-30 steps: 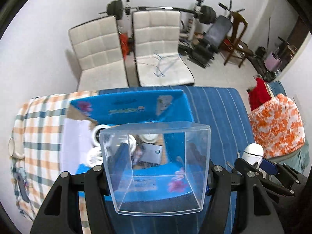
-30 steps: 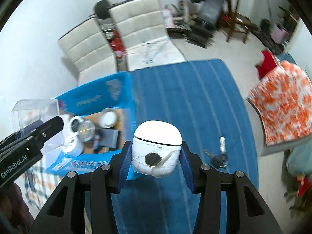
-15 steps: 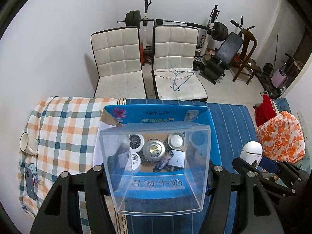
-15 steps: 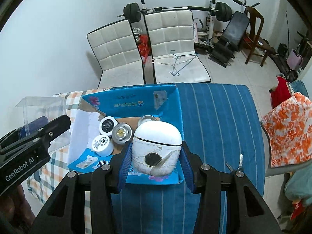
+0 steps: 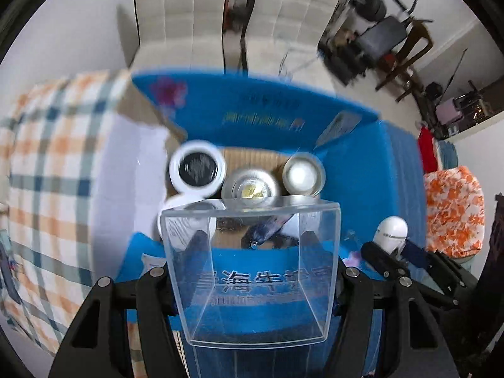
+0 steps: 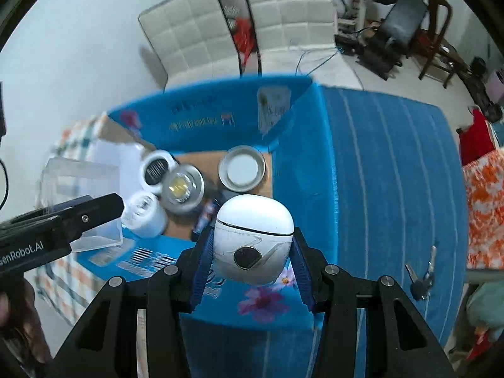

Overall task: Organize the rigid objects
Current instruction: 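Carry the cube and earbud case into the blue box and release them, then withdraw the right tool from the box toward the car keys, then lower the right tool and grasp the car keys by the key ring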

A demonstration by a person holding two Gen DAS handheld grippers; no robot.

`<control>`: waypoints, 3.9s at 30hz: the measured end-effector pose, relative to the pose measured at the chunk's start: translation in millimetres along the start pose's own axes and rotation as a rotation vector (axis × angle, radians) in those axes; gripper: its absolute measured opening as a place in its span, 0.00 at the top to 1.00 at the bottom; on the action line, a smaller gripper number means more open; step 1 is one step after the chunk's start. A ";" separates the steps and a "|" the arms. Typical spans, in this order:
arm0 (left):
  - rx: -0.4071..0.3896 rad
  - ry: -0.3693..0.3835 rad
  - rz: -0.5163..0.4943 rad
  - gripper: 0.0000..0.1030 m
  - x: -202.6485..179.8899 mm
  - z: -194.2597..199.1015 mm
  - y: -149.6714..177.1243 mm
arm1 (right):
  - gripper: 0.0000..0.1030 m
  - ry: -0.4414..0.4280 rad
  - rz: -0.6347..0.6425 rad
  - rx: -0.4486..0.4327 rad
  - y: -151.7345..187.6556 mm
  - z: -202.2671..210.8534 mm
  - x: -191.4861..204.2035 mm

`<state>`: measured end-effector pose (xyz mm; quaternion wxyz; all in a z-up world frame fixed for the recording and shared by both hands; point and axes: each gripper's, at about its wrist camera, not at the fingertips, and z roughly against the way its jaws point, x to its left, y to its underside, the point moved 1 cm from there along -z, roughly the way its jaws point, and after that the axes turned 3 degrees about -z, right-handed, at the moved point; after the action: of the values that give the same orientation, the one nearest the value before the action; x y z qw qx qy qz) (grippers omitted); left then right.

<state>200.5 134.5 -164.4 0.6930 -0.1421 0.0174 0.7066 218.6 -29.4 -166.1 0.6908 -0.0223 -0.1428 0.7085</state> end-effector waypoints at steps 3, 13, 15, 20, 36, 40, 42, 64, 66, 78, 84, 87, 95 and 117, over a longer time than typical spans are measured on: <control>0.062 -0.006 -0.017 0.41 -3.2 -24.7 0.5 | 0.51 0.021 0.018 0.065 -1.7 -30.7 0.2; 0.208 -0.025 -0.027 0.41 2.3 -75.7 -3.5 | 0.51 0.113 0.107 0.163 -10.4 -80.2 11.1; 0.224 -0.033 -0.018 0.41 6.3 -79.0 -3.3 | 0.51 0.112 0.116 0.192 -11.8 -84.8 13.7; 0.237 -0.025 -0.015 0.40 7.8 -78.4 -2.0 | 0.51 0.127 0.115 0.241 -10.0 -101.1 15.2; 0.220 -0.065 -0.010 0.19 10.5 -44.8 9.4 | 0.16 0.117 0.083 0.235 -5.0 -84.0 18.6; 0.170 -0.083 -0.004 0.10 15.0 -21.0 13.5 | 0.16 0.119 0.064 0.198 -4.8 -59.7 17.5; 0.149 -0.093 -0.007 0.05 15.6 -9.9 16.7 | 0.14 0.115 0.057 0.180 -3.8 -47.7 16.9; -0.164 -0.181 -0.018 0.00 -21.7 124.3 54.7 | 0.09 0.011 0.050 -0.044 30.9 134.7 20.0; -0.177 -0.185 -0.014 0.00 -25.5 128.4 56.6 | 0.09 -0.002 0.046 -0.049 32.9 141.7 17.5; -0.170 -0.145 -0.039 0.00 -70.7 99.1 53.7 | 0.09 0.157 -0.259 -0.009 54.9 119.4 -121.9; -0.141 -0.122 -0.077 0.00 -108.8 56.5 46.5 | 0.09 0.280 -0.424 0.070 80.3 76.4 -225.2; -0.112 -0.126 -0.089 0.00 -124.9 30.2 44.1 | 0.09 0.257 -0.491 0.111 95.7 48.8 -263.9; -0.030 -0.172 -0.132 0.00 -151.0 -27.3 40.4 | 0.09 0.205 -0.501 0.166 104.1 -11.9 -299.0; 0.012 -0.221 -0.174 0.00 -158.4 -55.0 32.8 | 0.71 0.349 -0.354 0.116 88.7 -23.1 -279.8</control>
<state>177.8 -33.2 -187.2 0.7500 -0.0603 -0.0672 0.6553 150.2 -301.5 -255.3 0.8184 -0.0792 0.0178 0.5689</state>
